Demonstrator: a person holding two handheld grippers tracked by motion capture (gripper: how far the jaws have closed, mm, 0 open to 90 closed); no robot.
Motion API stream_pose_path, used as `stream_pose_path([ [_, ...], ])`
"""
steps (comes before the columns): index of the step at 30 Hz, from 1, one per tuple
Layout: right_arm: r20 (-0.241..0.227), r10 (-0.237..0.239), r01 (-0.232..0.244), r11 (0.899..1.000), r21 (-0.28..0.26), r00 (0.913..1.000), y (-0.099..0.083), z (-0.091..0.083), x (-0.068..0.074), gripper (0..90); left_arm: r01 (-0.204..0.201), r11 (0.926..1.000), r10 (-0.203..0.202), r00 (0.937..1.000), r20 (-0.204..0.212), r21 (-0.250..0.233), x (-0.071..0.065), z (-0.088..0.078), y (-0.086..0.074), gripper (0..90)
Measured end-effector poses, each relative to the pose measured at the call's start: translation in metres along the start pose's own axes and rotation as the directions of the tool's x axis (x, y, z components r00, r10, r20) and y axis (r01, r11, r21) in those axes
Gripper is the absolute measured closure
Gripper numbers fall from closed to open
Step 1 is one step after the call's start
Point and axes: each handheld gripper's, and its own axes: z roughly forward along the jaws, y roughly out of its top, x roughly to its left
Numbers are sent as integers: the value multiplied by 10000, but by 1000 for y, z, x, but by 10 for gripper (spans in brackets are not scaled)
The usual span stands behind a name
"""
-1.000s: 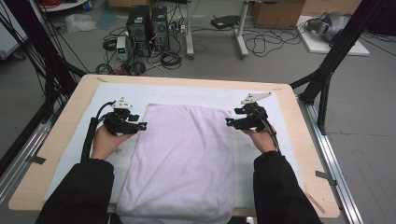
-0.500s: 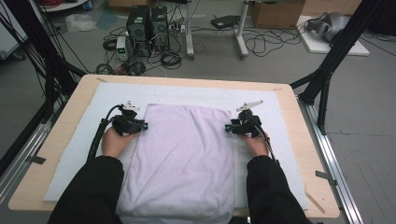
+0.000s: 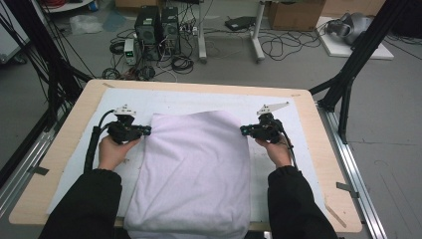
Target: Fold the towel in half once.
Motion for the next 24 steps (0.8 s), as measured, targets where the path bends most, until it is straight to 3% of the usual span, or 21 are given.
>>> stream_pose_path([
  [2,-395,-41,34,9998,-175,9992,-1,-11,10,858,-7,10000,8,9999,162,-56,-6,-10,-8,861],
  [4,-459,-424,422,9991,-56,9980,-5,-21,25,858,-309,9994,304,9991,306,147,-14,-20,-19,861],
  [6,-866,-458,450,9989,-111,9952,-14,-30,37,858,-485,9987,476,9974,544,145,-23,-30,-33,860],
  [10,-1250,-484,557,9969,556,9910,-42,-37,56,855,-690,9971,644,9905,1212,335,-37,-44,-61,845],
  [11,-1211,-557,639,9958,650,9911,-48,-37,59,838,-680,9964,611,9897,1294,498,-39,-45,-66,807],
  [12,-1188,-437,529,9958,751,9920,-52,-37,59,756,-696,9955,606,9894,1321,649,-40,-46,-68,718],
  [14,-1161,-35,114,9977,672,9932,-54,-39,54,698,-698,9955,605,9889,1354,645,-37,-47,-66,604],
  [17,-558,-147,166,9993,337,9983,-46,-36,48,565,-384,9983,339,9942,1018,429,-29,-43,-50,516],
  [19,-432,-32,43,9996,262,9991,-39,-27,42,527,-419,9981,389,9971,650,455,-24,-33,-40,515],
  [23,-182,242,-230,9977,641,9995,-29,-2,30,485,96,9984,-113,9995,307,566,-14,-6,-29,510],
  [24,-42,120,-117,9974,718,9999,-29,4,29,498,275,9977,-289,9994,204,623,-12,1,-28,499],
])
